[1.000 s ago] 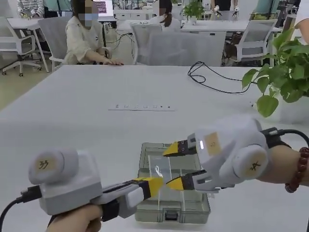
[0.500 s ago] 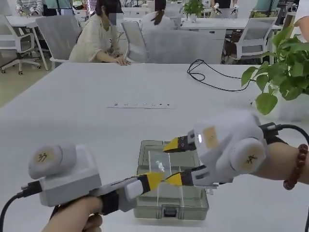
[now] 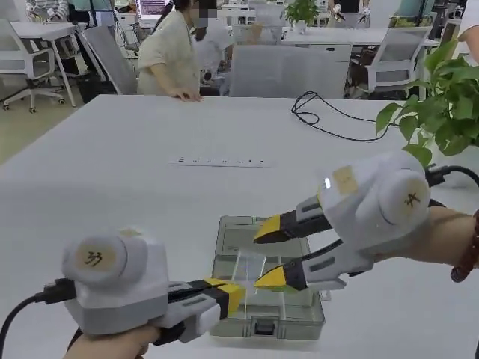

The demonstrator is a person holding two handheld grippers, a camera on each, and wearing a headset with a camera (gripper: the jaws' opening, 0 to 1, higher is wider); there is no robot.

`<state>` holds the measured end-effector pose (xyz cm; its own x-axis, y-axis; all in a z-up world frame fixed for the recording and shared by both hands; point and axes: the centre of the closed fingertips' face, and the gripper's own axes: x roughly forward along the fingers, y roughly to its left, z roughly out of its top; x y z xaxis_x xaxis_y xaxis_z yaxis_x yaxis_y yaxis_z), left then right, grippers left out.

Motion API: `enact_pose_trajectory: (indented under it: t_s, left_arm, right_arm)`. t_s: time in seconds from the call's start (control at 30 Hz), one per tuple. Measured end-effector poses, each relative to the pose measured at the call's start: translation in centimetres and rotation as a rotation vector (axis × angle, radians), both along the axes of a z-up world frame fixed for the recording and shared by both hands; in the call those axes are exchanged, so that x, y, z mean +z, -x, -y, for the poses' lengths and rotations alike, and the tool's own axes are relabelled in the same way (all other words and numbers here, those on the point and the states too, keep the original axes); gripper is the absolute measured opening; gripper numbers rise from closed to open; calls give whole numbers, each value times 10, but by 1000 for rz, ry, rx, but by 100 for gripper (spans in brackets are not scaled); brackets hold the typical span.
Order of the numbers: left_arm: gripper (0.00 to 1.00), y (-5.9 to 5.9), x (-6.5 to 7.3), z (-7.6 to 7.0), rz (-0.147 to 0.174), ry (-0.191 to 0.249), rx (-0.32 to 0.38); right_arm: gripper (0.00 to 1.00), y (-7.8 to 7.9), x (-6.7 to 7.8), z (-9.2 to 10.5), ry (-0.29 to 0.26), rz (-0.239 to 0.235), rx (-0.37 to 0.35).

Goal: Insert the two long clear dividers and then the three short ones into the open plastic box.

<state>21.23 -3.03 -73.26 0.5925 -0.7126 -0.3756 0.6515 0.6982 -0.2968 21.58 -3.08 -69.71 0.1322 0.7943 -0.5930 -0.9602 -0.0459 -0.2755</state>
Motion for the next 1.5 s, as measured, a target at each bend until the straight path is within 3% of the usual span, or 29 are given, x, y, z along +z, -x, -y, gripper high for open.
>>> enact_pose_trajectory:
  t_s: [0.03, 0.2, 0.3, 0.43, 0.67, 0.93, 1.1, 1.5]
  left_arm:
    - [0, 0, 0, 0, 7, -5, -8]
    - [0, 5, 4, 4, 53, -40, -75]
    - [0, 10, 8, 10, 78, -31, -133]
    - [0, 16, 12, 17, 101, -23, -191]
    - [0, 28, 15, 29, 129, -29, -296]
    - [0, 38, 18, 37, 151, -18, -362]
    - [0, 43, 23, 42, 164, 5, -394]
    - [0, 48, 26, 46, 190, 8, -425]
  right_arm:
    - [32, 3, 0, 0, 0, -25, 13]
    - [32, 6, 2, 0, -1, -65, 39]
    - [30, 13, 4, 1, -5, -119, 68]
    - [27, 18, 4, 3, 6, -148, 90]
    - [20, 30, 1, 11, 40, -209, 143]
    - [14, 45, -2, 17, 60, -273, 180]
    - [12, 51, -3, 20, 70, -291, 201]
    - [3, 60, 0, 23, 78, -307, 231]
